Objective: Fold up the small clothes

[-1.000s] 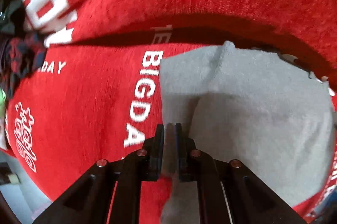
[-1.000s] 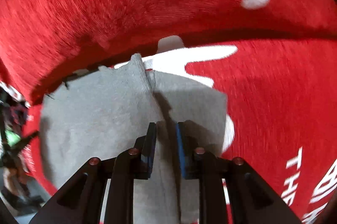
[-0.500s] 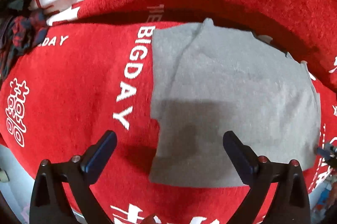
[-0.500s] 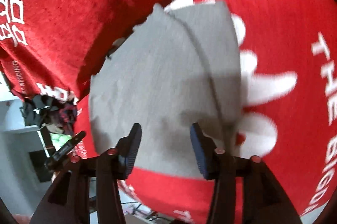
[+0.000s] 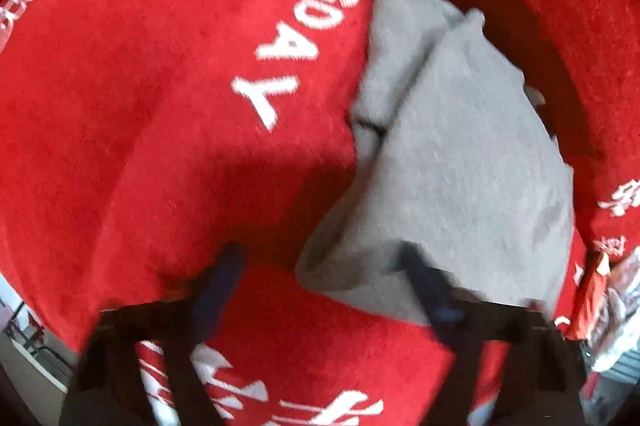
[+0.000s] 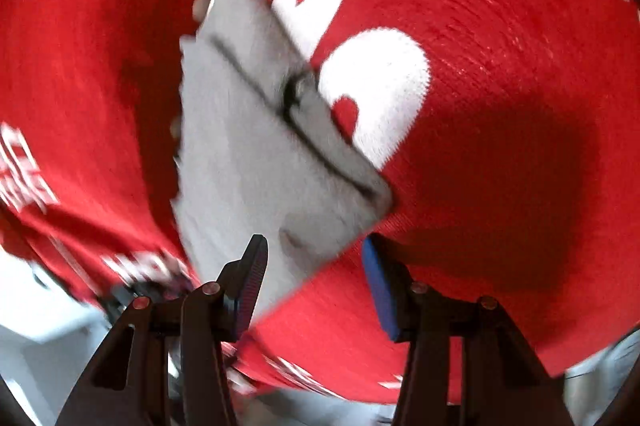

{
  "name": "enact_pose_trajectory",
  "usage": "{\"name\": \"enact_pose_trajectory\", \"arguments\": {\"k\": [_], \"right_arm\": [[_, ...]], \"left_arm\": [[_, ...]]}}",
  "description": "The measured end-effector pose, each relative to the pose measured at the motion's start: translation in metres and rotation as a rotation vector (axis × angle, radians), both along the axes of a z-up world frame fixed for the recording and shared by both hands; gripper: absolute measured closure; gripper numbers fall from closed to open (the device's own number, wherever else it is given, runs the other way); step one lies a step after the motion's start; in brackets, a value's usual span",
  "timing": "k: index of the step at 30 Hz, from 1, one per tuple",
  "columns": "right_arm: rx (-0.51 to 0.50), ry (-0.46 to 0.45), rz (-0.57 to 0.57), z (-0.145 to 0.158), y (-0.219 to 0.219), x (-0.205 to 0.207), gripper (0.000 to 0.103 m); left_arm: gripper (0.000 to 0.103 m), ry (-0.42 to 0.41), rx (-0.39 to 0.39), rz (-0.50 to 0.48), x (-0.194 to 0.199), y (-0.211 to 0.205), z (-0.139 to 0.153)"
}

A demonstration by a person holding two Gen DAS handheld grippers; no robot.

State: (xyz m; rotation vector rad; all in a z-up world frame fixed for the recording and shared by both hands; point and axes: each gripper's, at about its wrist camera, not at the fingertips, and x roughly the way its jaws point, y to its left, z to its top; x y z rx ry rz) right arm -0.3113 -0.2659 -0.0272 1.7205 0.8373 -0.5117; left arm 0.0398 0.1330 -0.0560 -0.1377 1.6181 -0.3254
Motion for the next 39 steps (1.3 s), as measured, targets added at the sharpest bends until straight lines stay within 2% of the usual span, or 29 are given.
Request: {"name": "enact_pose_trajectory", "arguments": {"k": [1, 2, 3, 6, 8, 11, 14, 17, 22, 28, 30, 31, 32, 33, 35, 39], "right_arm": [[-0.001, 0.000, -0.011, 0.000, -0.001, 0.002, 0.070], [-0.010, 0.018, 0.009, 0.001, -0.003, 0.007, 0.095], [-0.030, 0.038, 0.041, 0.005, -0.005, 0.013, 0.095], [-0.132, 0.045, 0.166, 0.033, -0.013, 0.031, 0.095], [-0.171, 0.054, 0.206, 0.045, -0.016, 0.033, 0.096], [-0.164, 0.119, 0.227, 0.033, -0.018, 0.026, 0.096], [-0.154, 0.177, 0.257, 0.012, -0.014, 0.018, 0.096], [-0.164, 0.170, 0.268, 0.016, -0.012, 0.013, 0.095], [-0.236, 0.214, 0.409, 0.044, 0.006, 0.024, 0.091], [-0.251, 0.163, 0.513, 0.075, 0.053, 0.045, 0.091], [-0.253, 0.144, 0.548, 0.083, 0.069, 0.053, 0.087], [-0.255, 0.136, 0.568, 0.087, 0.079, 0.059, 0.075], [-0.257, 0.123, 0.592, 0.091, 0.090, 0.065, 0.061], [-0.260, 0.110, 0.610, 0.094, 0.099, 0.070, 0.058], [-0.268, 0.088, 0.656, 0.101, 0.118, 0.080, 0.056], [-0.264, 0.061, 0.725, 0.107, 0.151, 0.094, 0.056]], "left_arm": [[0.078, -0.009, -0.019, 0.001, 0.002, 0.001, 0.002], [0.095, 0.008, -0.079, 0.010, 0.006, 0.002, 0.005], [0.095, -0.008, -0.080, 0.007, 0.007, 0.002, 0.010], [0.095, -0.106, -0.057, -0.093, 0.000, -0.004, 0.032], [0.095, -0.119, -0.046, -0.127, -0.007, -0.003, 0.031], [0.095, -0.082, -0.013, -0.134, -0.015, 0.009, 0.010], [0.095, -0.115, -0.010, -0.174, -0.021, 0.015, 0.016], [0.095, -0.156, 0.104, -0.230, -0.023, 0.027, 0.022], [0.095, -0.169, 0.078, -0.206, -0.027, 0.067, 0.042], [0.095, -0.180, 0.083, -0.181, -0.039, 0.098, 0.068], [0.095, -0.206, 0.078, -0.177, -0.043, 0.105, 0.077], [0.091, -0.218, 0.080, -0.174, -0.045, 0.109, 0.082], [0.049, -0.225, 0.080, -0.169, -0.045, 0.114, 0.088], [0.000, -0.230, 0.087, -0.161, -0.048, 0.120, 0.094], [0.002, -0.275, 0.095, -0.147, -0.052, 0.129, 0.104], [0.002, -0.278, 0.085, -0.160, -0.060, 0.141, 0.110]]}}
